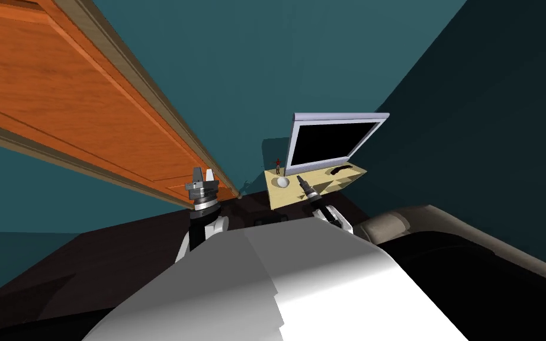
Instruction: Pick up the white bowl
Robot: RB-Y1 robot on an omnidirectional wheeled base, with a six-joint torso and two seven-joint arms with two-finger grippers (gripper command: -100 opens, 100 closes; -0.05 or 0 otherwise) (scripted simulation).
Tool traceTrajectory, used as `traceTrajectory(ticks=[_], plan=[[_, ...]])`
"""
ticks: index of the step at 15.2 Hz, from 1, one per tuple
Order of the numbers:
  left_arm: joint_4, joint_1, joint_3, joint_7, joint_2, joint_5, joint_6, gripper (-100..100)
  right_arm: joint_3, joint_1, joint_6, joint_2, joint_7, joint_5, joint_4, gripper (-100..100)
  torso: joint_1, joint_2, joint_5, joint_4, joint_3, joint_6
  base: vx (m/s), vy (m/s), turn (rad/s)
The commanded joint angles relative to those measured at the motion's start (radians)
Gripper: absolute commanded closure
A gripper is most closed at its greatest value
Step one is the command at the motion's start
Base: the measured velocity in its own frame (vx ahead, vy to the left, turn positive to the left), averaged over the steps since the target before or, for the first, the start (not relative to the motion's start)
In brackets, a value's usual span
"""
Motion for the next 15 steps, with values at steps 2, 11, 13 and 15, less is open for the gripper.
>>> traceTrajectory(ticks=[2,11,13,15], plan=[[0.000,0.000,0.000,0.000,0.000,0.000,0.000,0,0.019,0.015,0.026,-0.068,0.017,0.064,0.047,-100,0.000,0.000,0.000,0.000,0.000,0.000,0.037,0.169,0.085],[0.000,0.000,0.000,0.000,0.000,0.000,0.000,0,0.066,0.044,0.073,-0.238,0.053,0.211,0.174,-100,0.000,-0.003,0.000,-0.001,-0.002,0.000,0.051,0.163,0.096],[0.000,0.000,0.000,0.000,0.000,0.000,0.000,0,0.079,0.051,0.084,-0.278,0.062,0.249,0.207,-100,0.000,-0.004,0.000,-0.001,-0.002,0.000,0.080,0.164,0.099],[0.000,0.000,0.000,0.000,0.000,0.000,0.000,0,0.093,0.058,0.095,-0.317,0.072,0.287,0.239,-100,0.000,-0.005,0.000,-0.001,-0.003,0.000,0.096,0.147,0.109]])
